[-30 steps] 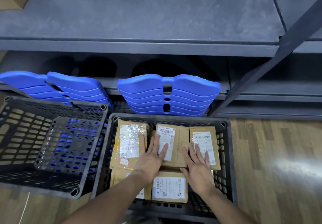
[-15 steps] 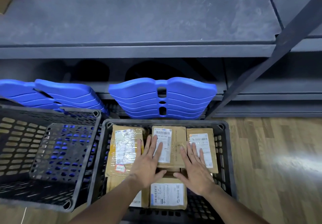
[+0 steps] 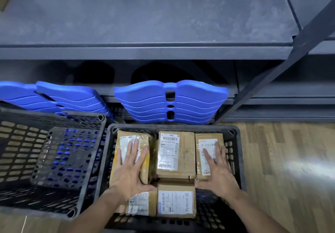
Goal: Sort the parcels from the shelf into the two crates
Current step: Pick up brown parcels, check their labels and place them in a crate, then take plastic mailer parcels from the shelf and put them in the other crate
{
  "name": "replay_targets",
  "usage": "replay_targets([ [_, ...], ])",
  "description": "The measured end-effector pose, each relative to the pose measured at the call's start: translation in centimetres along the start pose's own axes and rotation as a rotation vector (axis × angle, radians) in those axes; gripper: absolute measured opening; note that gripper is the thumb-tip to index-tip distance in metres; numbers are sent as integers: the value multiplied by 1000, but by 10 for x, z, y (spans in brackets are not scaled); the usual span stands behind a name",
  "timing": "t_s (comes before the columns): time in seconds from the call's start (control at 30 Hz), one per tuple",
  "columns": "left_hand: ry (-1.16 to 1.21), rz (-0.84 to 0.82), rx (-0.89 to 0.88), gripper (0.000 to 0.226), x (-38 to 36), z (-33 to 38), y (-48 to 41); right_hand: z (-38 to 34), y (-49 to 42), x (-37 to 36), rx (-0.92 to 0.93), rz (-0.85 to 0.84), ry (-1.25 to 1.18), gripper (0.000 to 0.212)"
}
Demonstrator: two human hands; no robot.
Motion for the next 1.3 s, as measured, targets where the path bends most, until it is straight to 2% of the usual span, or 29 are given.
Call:
replay_targets([
  [0.27,15,-44,13,144,1,7,-13,-10,-3,-5,26,-67,69,114],
  [0.37,-25,-64,27,130,11,13,-8,-18,1,8,-11,-96,87,110],
  [0.43,16,-27,14,106,19,19,-4,-28,4,28,-53,-33,87,109],
  [0.5,61,74,19,93,36,17,-1,-43,7,53,-48,89,88,119],
  [0.57,54,111,25,90,53,13,4,-70,13,78,26,175,84,112],
  [0.7,55,140,-6,101,97,8,22,-124,23,118,141,285,156,98],
  [0.87,-33,260,10,72,150,-26,43,-181,28,168,168,408,184,104],
  [0.97,-37,325,-24,72,185,-55,56,-220,29,198,184,448,190,104],
  [1.03,-34,327,-8,76,206,-80,65,-249,24,214,182,476,189,117],
  [1.13,3,305,-23,94,238,-114,80,-295,16,230,159,519,137,130],
  [1.2,56,318,-26,100,254,-138,89,-324,14,241,144,553,83,129],
  [1.3,44,326,-19,92,274,-178,96,-365,7,253,143,588,50,120],
])
Point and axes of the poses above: each hand's wrist, its own y-axis away from the middle knuckle, its own x-axis out of the back of the hand, z = x × y, the point moved 8 cm from there along -y, towards the middle knuckle, and after that the axes turned 15 degrees about y, right-handed, at the moved point
